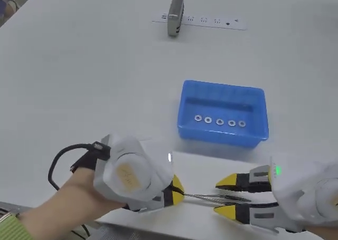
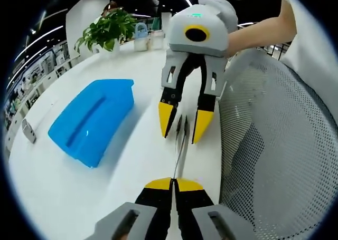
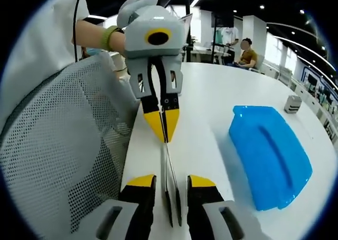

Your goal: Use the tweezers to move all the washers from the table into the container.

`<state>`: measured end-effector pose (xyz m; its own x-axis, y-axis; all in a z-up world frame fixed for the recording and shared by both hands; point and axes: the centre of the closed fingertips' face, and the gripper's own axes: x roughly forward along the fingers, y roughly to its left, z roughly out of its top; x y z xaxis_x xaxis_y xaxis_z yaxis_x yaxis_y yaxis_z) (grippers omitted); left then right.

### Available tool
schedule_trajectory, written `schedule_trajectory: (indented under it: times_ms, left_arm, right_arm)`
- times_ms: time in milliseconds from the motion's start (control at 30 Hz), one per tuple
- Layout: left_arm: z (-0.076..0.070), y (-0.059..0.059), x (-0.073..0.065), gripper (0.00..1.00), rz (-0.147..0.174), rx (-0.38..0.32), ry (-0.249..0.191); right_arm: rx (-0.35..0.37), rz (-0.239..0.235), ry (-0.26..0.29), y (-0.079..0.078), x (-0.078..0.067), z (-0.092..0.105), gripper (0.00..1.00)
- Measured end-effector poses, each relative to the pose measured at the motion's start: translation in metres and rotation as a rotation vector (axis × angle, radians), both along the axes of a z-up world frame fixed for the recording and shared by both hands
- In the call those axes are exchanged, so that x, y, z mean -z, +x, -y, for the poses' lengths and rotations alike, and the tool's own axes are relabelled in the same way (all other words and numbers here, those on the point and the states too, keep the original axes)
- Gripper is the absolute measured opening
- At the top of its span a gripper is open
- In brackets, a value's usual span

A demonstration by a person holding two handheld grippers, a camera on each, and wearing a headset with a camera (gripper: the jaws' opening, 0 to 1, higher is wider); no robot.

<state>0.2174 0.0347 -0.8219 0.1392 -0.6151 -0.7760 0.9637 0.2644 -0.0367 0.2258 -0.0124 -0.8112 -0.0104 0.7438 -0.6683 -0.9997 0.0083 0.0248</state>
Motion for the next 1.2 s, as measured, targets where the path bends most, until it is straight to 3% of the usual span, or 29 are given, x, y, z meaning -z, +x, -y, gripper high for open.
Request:
schedule_trajectory:
  times_ms: [167, 433, 567, 633, 700, 767, 800, 900, 1067, 1200]
  left_arm:
    - [0.0, 0.007, -0.001, 0.0, 0.045, 0.016, 0.07]
    - [0.003, 0.011, -0.003, 0.0, 0.022, -0.007, 0.095]
    - [0.001, 0.009, -0.005, 0.04, 0.007, -0.052, 0.086]
    - [-0.001, 0.01, -0.012, 0.09, 0.025, -0.092, 0.069]
    - [-0.001, 0.01, -0.025, 0.13, 0.035, -0.16, 0.01]
    - [-0.001, 0.01, -0.041, 0.16, 0.044, -0.241, -0.079]
    - [-0.001, 0.011, -0.053, 0.2, 0.05, -0.3, -0.149]
    - [-0.005, 0.014, -0.082, 0.33, 0.078, -0.436, -0.303]
    - [-0.03, 0.023, -0.121, 0.5, 0.21, -0.606, -0.423]
    - [-0.044, 0.027, -0.151, 0.67, 0.302, -0.683, -0.518]
  right_arm:
    - [0.14, 0.022, 0.056, 0.008, -0.025, 0.019, 0.29]
    - [0.359, 0.076, 0.089, 0.017, -0.055, 0.067, 0.37]
    - [0.463, 0.108, 0.133, 0.024, -0.072, 0.085, 0.43]
    - [0.513, 0.12, 0.176, 0.027, -0.083, 0.094, 0.46]
    - [0.559, 0.129, 0.225, 0.03, -0.093, 0.1, 0.49]
    - [0.602, 0.143, 0.256, 0.034, -0.1, 0.108, 0.52]
    - [0.611, 0.147, 0.263, 0.035, -0.102, 0.111, 0.54]
    - [0.65, 0.157, 0.293, 0.038, -0.109, 0.117, 0.58]
    - [0.735, 0.171, 0.372, 0.046, -0.126, 0.125, 0.66]
    - [0.794, 0.195, 0.388, 0.049, -0.133, 0.134, 0.75]
